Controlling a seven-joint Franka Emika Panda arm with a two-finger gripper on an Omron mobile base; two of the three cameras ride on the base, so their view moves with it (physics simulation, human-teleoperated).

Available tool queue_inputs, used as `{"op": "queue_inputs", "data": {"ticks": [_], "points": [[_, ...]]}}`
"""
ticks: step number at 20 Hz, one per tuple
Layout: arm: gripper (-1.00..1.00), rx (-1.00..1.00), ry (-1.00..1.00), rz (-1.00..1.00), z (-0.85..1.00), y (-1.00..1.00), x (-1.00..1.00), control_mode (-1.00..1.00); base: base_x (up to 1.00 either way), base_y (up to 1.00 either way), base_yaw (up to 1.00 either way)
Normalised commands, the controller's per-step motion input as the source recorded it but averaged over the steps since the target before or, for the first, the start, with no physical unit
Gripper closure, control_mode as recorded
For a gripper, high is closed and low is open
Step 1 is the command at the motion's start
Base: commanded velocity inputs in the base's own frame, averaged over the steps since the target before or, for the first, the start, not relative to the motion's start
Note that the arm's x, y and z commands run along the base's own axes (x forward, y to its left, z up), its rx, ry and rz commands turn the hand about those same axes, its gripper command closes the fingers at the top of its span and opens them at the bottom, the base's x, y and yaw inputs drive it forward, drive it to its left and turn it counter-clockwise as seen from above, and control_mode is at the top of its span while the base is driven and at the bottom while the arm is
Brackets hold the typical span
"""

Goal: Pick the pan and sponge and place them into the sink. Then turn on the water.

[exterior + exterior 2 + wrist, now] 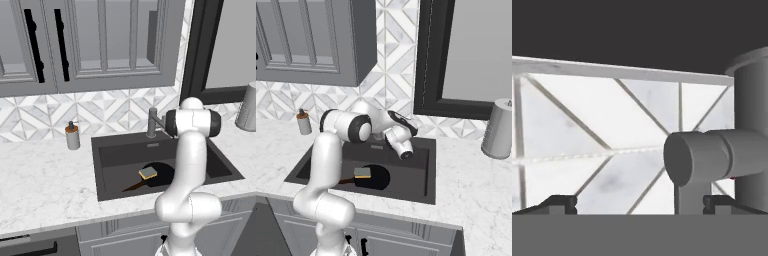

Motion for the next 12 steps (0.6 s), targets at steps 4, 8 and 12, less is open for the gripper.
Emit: {"op": "queue_inputs", "data": {"ticks": [4, 8, 12], "points": [[-1.0, 0.04, 0.0, 0.0, -0.11, 0.0, 0.42, -1.0, 0.0, 0.0, 0.0], [-1.0, 0.03, 0.0, 0.01, -0.2, 0.0, 0.36, -1.0, 0.0, 0.0, 0.0], [-1.0, 0.01, 0.0, 0.01, -0.17, 0.09, 0.05, -1.0, 0.0, 0.0, 0.0]]}}
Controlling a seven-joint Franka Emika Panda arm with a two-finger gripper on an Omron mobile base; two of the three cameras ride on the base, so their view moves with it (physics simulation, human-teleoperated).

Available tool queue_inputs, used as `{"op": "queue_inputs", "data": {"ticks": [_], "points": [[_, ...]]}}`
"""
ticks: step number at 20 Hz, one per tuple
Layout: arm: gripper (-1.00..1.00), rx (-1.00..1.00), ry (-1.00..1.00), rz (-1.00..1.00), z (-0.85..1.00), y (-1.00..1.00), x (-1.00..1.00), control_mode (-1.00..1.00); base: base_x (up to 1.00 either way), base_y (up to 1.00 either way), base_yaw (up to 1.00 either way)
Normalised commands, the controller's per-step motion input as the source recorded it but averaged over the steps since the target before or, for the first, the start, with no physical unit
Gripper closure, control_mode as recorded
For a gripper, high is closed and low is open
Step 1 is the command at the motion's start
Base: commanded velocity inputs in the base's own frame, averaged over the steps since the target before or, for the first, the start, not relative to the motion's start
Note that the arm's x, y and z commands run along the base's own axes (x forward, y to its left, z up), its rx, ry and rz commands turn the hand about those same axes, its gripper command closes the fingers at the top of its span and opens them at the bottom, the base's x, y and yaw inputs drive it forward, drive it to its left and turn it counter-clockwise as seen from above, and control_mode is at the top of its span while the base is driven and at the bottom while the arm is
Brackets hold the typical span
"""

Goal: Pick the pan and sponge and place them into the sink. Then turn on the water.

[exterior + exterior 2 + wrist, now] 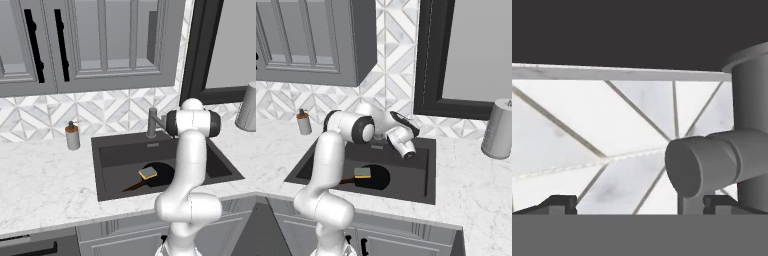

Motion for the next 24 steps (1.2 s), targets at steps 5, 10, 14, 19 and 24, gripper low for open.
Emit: {"op": "queue_inputs", "data": {"ticks": [5, 10, 14, 19, 24], "points": [[-1.0, 0.0, -0.02, 0.0, -0.03, 0.28, 0.0, -1.0, 0.0, 0.0, 0.0], [-1.0, 0.0, -0.06, 0.0, 0.0, 0.1, 0.1, -1.0, 0.0, 0.0, 0.0], [-1.0, 0.01, -0.07, 0.01, 0.0, -0.01, 0.38, -1.0, 0.0, 0.0, 0.0], [-1.0, 0.08, -0.03, 0.02, -0.01, -0.26, 0.33, -1.0, 0.0, 0.0, 0.0], [1.0, 0.14, -0.02, 0.01, 0.0, -0.4, 0.18, -1.0, 0.0, 0.0, 0.0]]}}
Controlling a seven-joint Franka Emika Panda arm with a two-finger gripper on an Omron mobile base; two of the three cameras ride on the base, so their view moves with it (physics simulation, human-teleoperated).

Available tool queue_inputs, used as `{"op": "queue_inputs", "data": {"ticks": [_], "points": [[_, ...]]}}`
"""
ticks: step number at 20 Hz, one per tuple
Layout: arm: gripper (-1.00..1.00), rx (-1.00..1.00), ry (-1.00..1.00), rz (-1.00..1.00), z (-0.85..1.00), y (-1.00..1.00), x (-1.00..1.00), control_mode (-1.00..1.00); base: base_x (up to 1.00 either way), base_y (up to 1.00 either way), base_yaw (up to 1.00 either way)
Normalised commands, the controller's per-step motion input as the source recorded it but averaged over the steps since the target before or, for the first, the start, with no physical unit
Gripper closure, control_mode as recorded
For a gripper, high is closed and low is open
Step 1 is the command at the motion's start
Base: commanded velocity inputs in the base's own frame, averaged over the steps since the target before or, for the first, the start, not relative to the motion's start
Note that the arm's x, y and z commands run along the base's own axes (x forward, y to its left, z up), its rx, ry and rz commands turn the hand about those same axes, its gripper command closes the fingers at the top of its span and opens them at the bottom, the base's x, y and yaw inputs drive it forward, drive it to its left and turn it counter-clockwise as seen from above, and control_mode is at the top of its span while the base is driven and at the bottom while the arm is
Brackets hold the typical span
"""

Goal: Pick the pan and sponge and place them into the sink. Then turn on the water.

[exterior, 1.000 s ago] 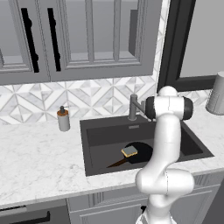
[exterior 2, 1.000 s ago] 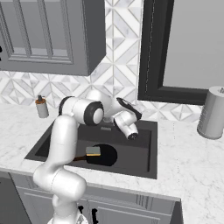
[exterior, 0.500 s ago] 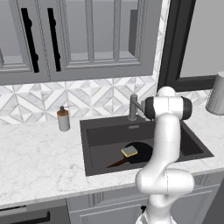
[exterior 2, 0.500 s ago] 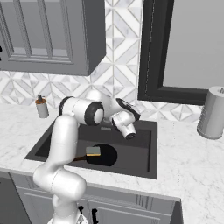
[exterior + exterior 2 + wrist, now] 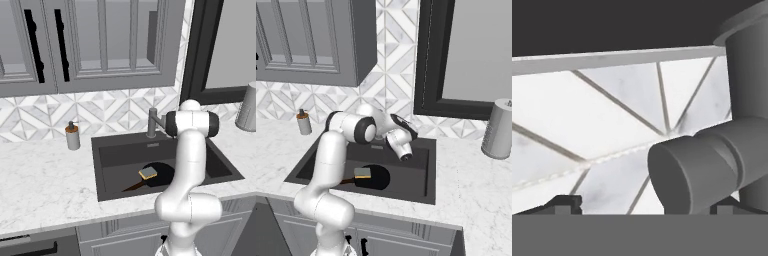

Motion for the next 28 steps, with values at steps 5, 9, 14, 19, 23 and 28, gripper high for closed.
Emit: {"op": "queue_inputs", "data": {"ticks": [5, 9, 14, 19, 23, 28], "points": [[1.0, 0.11, -0.05, 0.0, 0.0, -0.33, 0.14, -1.0, 0.0, 0.0, 0.0], [1.0, 0.12, -0.04, 0.0, 0.0, -0.37, 0.14, -1.0, 0.0, 0.0, 0.0], [1.0, 0.13, -0.02, 0.0, 0.0, -0.47, 0.18, -1.0, 0.0, 0.0, 0.0], [1.0, 0.16, 0.02, 0.0, 0.0, -0.51, 0.23, -1.0, 0.0, 0.0, 0.0], [1.0, 0.21, 0.15, 0.0, 0.0, -0.54, 0.33, -1.0, 0.0, 0.0, 0.0], [1.0, 0.2, 0.36, -0.06, 0.0, -0.72, 0.38, -1.0, 0.0, 0.0, 0.0]]}}
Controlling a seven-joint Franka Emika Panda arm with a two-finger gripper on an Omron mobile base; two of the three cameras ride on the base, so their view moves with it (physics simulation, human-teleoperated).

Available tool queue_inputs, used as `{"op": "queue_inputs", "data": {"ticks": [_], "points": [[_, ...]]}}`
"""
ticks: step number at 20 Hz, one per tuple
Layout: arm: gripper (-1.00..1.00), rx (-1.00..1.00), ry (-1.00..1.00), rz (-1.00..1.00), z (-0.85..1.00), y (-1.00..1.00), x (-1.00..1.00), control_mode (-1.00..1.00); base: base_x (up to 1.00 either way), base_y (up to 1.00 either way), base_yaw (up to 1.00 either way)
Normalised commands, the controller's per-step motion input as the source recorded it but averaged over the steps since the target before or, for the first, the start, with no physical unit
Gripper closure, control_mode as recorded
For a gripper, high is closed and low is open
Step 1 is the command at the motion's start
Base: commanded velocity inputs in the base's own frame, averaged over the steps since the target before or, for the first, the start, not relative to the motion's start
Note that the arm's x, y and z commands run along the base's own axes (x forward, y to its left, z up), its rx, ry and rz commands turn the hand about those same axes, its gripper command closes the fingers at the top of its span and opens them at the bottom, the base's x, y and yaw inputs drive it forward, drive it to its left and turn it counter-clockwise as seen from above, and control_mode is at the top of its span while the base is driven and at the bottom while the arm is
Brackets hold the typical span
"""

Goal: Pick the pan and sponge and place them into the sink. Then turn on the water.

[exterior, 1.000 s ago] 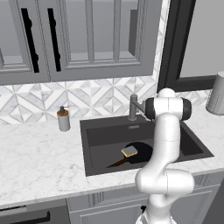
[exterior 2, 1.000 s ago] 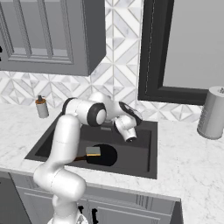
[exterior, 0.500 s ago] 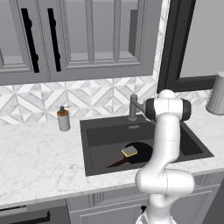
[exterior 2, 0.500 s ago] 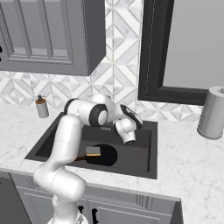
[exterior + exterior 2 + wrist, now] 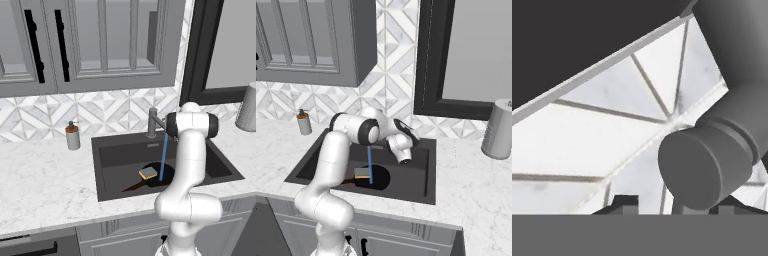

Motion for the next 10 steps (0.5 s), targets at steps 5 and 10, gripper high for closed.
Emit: {"op": "queue_inputs", "data": {"ticks": [5, 10], "points": [[1.0, 0.19, 0.34, -0.07, 0.0, -0.74, 0.29, -1.0, 0.0, 0.0, 0.0], [1.0, 0.19, 0.17, -0.03, 0.0, -0.72, -0.13, -1.0, 0.0, 0.0, 0.0]]}}
